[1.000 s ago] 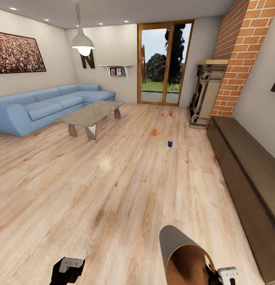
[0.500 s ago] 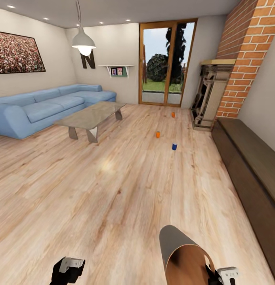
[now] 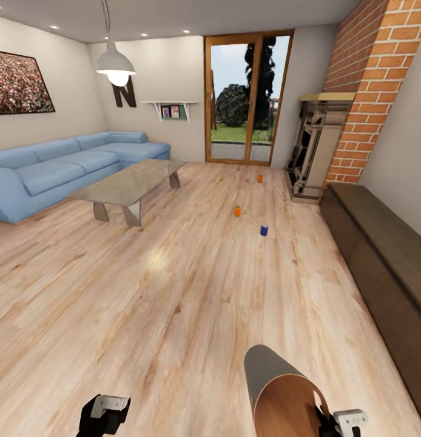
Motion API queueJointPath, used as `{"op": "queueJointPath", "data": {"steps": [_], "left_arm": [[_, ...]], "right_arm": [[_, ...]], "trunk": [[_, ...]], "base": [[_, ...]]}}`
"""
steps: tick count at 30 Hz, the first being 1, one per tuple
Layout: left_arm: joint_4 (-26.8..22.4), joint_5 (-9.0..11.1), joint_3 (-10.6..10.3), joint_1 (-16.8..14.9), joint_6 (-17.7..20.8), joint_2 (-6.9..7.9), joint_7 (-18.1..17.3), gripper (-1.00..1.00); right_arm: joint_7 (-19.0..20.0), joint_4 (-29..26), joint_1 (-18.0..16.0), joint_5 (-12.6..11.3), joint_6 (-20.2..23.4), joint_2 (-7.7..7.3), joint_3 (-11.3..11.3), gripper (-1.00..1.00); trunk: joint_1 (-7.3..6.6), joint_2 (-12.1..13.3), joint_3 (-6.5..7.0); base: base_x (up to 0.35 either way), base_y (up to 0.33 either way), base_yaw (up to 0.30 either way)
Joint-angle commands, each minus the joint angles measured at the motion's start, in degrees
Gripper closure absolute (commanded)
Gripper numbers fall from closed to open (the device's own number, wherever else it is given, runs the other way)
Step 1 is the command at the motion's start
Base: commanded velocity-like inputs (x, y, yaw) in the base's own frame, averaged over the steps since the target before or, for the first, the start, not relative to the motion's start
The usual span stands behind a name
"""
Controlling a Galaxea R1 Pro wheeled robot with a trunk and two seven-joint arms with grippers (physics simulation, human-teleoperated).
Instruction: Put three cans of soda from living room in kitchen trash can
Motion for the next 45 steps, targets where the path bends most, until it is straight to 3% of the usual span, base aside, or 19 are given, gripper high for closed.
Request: {"op": "queueJointPath", "data": {"steps": [1, 18, 45], "left_arm": [[0.0, 0.0, 0.0, 0.0, 0.0, 0.0, 0.0, -1.0], [0.0, -0.07, 0.0, 0.0, 0.0, 0.0, 0.0, -1.0], [0.0, -0.16, 0.0, 0.0, 0.0, -0.05, 0.08, -1.0]], "right_arm": [[0.25, -0.11, -0.02, 0.04, -0.05, 0.01, -0.19, 1.0], [0.31, -0.17, -0.02, 0.08, -0.03, 0.01, -0.14, 1.0], [0.25, -0.09, -0.02, -0.08, -0.03, 0.01, -0.46, 1.0]], "trunk": [[0.0, 0.0, 0.02], [0.0, 0.0, 0.04], [0.0, 0.0, 0.04]], "base": [[0.321, 0.007, -0.047], [0.322, 0.001, -0.028], [0.322, 0.0, -0.231]]}}
